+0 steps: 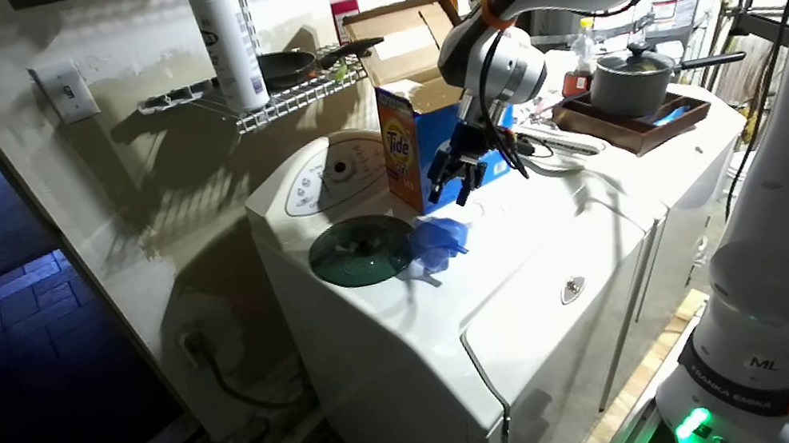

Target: Turn the blue cup on the washing machine over

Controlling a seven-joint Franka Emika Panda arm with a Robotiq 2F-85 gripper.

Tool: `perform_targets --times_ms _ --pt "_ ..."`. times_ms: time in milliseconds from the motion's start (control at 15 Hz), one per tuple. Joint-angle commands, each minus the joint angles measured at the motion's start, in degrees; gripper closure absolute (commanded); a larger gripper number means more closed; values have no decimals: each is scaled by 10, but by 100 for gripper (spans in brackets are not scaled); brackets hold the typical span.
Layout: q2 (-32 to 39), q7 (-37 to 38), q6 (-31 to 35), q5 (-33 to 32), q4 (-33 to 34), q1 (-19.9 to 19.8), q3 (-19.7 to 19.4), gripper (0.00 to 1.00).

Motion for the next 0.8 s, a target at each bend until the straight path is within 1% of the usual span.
perform_targets --times_ms 0,267,467,733 --pt "-30 86 39 -98 -23 9 11 0" --pt "-26 152 33 -187 -15 11 20 0" --pt "-24 198 14 -243 -2 17 28 0" --pt "-22 269 -12 -290 15 32 41 0"
